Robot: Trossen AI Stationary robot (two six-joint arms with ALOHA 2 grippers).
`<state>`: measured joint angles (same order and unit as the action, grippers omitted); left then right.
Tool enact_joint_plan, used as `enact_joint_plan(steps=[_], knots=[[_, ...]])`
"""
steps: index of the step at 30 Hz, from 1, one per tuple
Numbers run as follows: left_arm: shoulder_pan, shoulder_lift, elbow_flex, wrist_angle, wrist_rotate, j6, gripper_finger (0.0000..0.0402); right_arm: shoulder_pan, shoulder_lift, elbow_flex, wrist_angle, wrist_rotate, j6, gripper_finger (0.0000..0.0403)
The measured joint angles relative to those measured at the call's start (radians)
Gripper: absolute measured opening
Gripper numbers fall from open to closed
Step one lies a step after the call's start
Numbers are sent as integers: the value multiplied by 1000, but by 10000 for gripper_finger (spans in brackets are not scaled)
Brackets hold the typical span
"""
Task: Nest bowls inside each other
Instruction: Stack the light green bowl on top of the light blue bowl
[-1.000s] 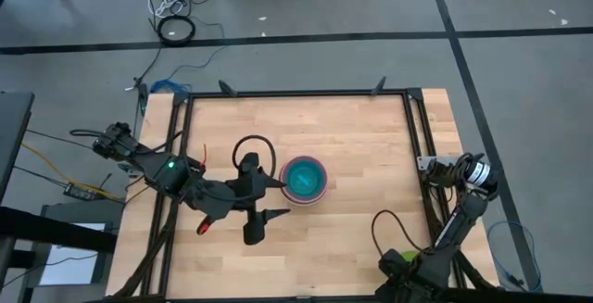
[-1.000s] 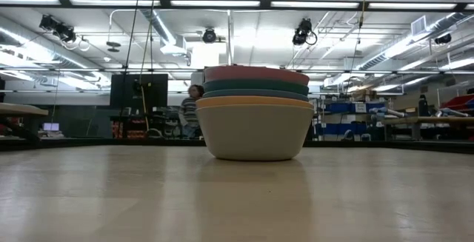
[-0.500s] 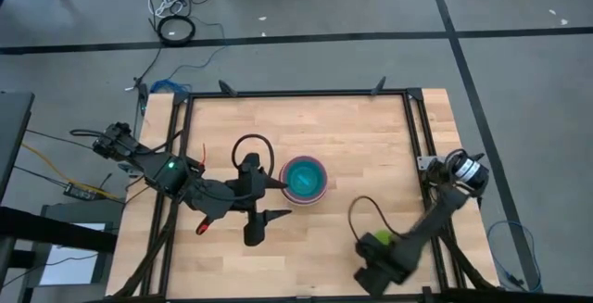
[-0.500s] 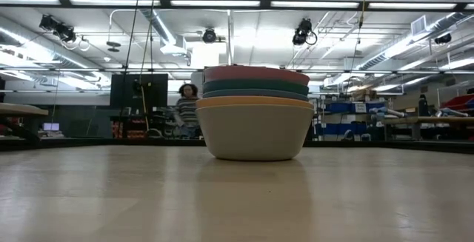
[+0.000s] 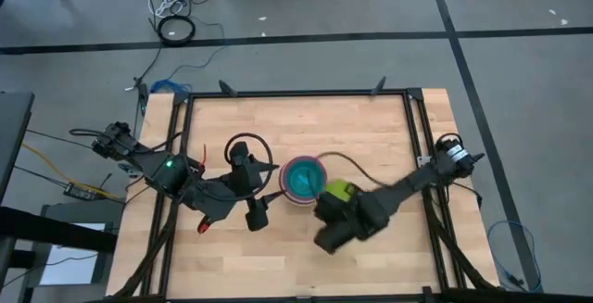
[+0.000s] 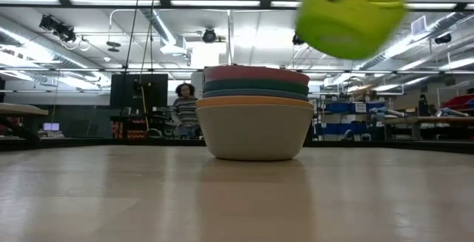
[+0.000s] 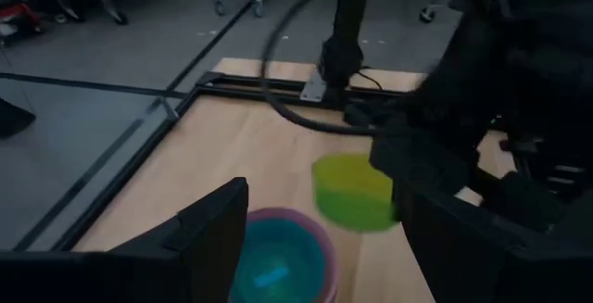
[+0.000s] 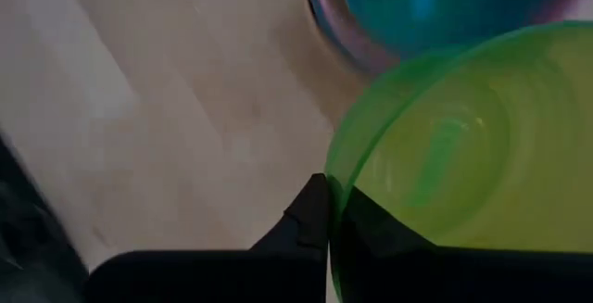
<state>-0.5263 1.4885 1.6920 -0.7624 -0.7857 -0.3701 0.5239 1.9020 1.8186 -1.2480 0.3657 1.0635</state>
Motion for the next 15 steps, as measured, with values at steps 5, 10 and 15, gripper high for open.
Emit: enact_joint_plan(steps=[5,10,15], knots=[[-7,-14,10,-4,-14,5,284,-113,7,59,184,4,-204,0],[-44,-24,69,-20,-15,28,284,-200,10,59,281,-18,-319,0],[-95,-39,139,-97,-62,29,284,-239,10,49,248,-59,-325,0]])
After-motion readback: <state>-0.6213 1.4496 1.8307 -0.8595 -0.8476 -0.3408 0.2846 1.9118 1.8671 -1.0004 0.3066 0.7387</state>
